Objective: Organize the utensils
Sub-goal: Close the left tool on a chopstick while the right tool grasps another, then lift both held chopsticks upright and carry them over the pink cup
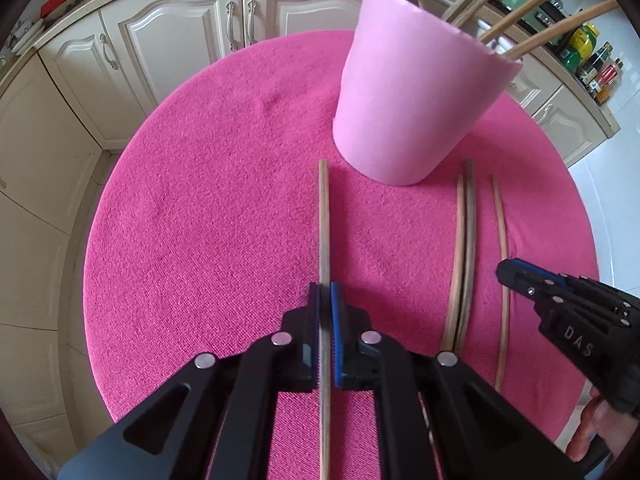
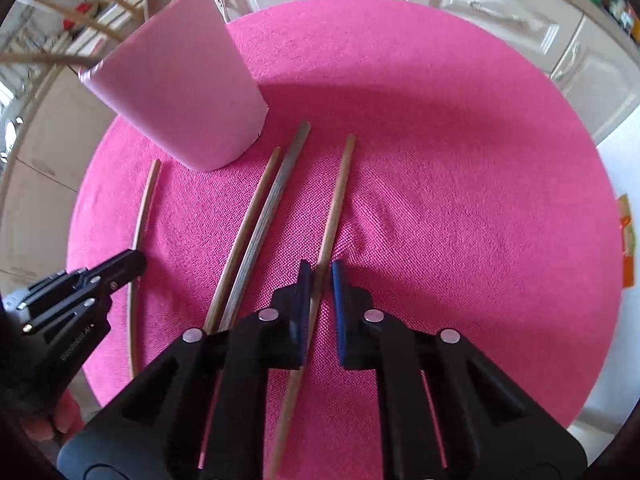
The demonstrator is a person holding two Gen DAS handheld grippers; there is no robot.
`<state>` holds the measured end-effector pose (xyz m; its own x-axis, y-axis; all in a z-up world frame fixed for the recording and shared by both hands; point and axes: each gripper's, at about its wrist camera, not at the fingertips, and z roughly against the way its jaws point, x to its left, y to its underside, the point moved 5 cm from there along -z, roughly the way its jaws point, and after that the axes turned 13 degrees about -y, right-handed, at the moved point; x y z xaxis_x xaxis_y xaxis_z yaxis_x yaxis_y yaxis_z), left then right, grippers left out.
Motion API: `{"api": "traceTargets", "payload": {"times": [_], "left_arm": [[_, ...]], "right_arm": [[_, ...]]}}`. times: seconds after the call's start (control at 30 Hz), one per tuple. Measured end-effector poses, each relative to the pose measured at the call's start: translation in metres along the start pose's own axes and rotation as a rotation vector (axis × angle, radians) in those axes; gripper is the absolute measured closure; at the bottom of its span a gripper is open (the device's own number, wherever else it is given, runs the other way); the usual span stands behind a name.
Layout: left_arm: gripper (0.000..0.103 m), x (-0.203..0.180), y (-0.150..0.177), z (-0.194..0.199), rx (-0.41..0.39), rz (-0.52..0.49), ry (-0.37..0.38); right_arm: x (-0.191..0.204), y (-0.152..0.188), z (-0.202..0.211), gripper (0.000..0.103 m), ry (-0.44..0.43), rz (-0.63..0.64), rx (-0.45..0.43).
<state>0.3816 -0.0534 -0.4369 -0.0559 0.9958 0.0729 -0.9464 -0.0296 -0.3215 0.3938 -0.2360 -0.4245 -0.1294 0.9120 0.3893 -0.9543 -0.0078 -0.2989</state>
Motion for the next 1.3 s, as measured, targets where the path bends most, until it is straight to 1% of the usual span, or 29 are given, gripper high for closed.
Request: {"api": "traceTargets", "payload": {"times": [0.07,0.17,0.2,0.23,0.37,0.43,0.5,0.57,0.6,0.8,0.93,1.07,1.2,1.23,1.3], "left_arm": [[0.098,-0.001,0.002,0.008,-0.035,0.008,0.016],[0.098,0.000,0.005,0.022,-0.084,0.017,0.040],[0.098,0.000,0.006,0.028,-0.105,0.023,0.046],[0.098,0.001,0.006,0.033,-0.120,0.028,0.051],[0.098,0.002,0.009,0.054,-0.173,0.035,0.055],[0.098,0.000,0.010,0.061,-0.188,0.032,0.049],[0.098,-0.001,0.012,0.065,-0.190,0.027,0.046],[0.098,-0.002,0.015,0.066,-0.192,0.021,0.040],[0.098,-0.003,0.016,0.067,-0.195,0.018,0.035],[0.098,0.004,0.017,0.062,-0.183,0.017,0.026],[0.098,0.008,0.014,0.058,-0.177,0.022,0.019],[0.098,0.011,0.011,0.056,-0.177,0.025,0.013],[0.098,0.013,0.009,0.058,-0.184,0.034,0.012],[0.098,0.013,0.009,0.059,-0.188,0.034,0.012],[0.098,0.013,0.009,0.062,-0.199,0.035,0.015]], "right_arm": [[-0.004,0.000,0.003,0.095,-0.035,-0.027,-0.009],[-0.011,-0.001,0.013,0.095,-0.090,-0.059,-0.048],[-0.013,-0.001,0.015,0.099,-0.101,-0.064,-0.058],[-0.013,-0.001,0.019,0.099,-0.117,-0.068,-0.074],[-0.010,0.006,0.030,0.099,-0.137,-0.073,-0.105],[-0.011,0.009,0.028,0.099,-0.130,-0.071,-0.082],[-0.008,0.014,0.028,0.098,-0.091,-0.066,-0.083],[0.004,0.022,0.025,0.098,-0.095,-0.072,-0.060],[0.006,0.021,0.025,0.098,-0.083,-0.075,-0.068],[0.014,0.018,0.011,0.098,0.028,-0.027,-0.031],[0.014,0.018,-0.001,0.096,0.031,-0.034,0.010],[0.014,0.012,-0.005,0.096,0.032,-0.017,0.017],[0.007,0.012,0.000,0.097,-0.029,-0.047,0.002],[0.007,0.020,0.005,0.097,-0.045,-0.059,-0.005],[0.005,0.021,0.011,0.097,-0.064,-0.067,-0.025]]}}
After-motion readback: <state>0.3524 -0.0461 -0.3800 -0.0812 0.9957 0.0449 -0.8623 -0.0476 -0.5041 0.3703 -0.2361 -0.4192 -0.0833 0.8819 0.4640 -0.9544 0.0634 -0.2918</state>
